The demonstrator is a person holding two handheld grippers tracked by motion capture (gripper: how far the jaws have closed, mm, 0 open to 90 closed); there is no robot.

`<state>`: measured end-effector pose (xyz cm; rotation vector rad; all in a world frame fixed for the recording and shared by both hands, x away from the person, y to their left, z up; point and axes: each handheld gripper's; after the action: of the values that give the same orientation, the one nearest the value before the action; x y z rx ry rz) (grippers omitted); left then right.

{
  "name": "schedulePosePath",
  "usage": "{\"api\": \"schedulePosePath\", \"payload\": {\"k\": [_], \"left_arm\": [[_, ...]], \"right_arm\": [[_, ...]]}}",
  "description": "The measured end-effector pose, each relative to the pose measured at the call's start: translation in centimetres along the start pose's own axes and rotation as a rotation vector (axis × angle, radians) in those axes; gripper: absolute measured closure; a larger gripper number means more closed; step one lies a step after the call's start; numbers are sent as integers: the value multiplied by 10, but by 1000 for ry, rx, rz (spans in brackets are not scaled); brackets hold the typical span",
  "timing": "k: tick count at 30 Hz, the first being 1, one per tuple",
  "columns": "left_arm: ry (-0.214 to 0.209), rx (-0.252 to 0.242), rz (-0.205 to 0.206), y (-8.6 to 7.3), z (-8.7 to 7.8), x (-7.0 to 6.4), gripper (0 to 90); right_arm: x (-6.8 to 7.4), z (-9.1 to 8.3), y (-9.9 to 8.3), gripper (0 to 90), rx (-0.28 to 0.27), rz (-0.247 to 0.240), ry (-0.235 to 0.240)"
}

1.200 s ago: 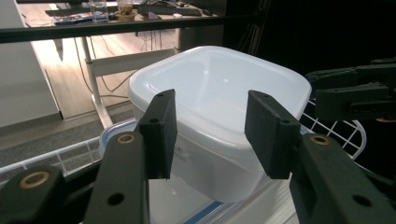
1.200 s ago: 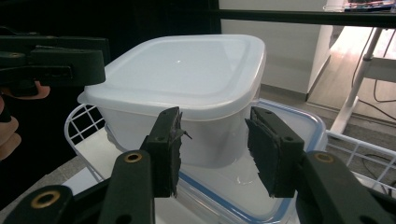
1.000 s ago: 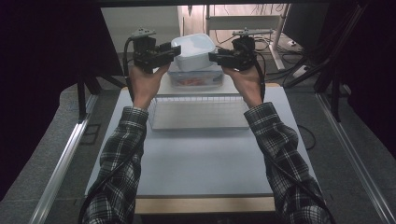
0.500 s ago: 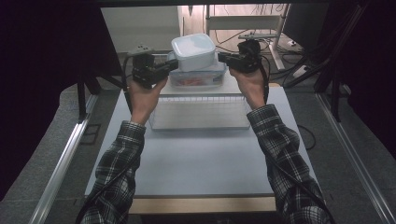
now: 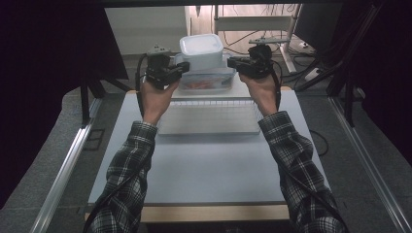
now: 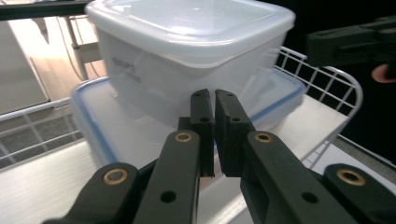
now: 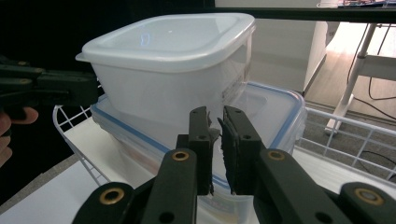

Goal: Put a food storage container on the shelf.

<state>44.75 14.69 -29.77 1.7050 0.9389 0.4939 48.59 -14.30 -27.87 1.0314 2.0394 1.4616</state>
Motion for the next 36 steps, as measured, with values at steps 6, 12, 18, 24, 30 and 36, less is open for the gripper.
{"api": "schedulePosePath", "payload": {"k": [6,12,18,24,30,36], "left_arm": [[19,4,-23,2,3,8,857],[8,6,-35,2,4,10,851],[-35,2,-6,-8,-1,0,761],[-71,-10,9,-23,-9,-12,511],[-111,-4,21,-43,-15,-25,327],[-151,-1,36,-63,-22,-38,235]], "right_arm": [[-1,0,-4,808,4,5,7],[0,0,-6,798,7,1,15],[2,-5,-15,699,11,-2,53],[6,-15,-31,491,15,-19,75],[12,-26,-51,353,17,-40,100],[17,-35,-70,288,27,-55,124]]}}
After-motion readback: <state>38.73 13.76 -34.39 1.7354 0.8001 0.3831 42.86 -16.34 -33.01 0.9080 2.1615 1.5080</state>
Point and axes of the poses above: each handheld gripper's, and its own axes: z roughly forward along the jaws, y roughly out of its top, x roughly to its left, and after that the axes turned 4 degrees about -y, right-handed
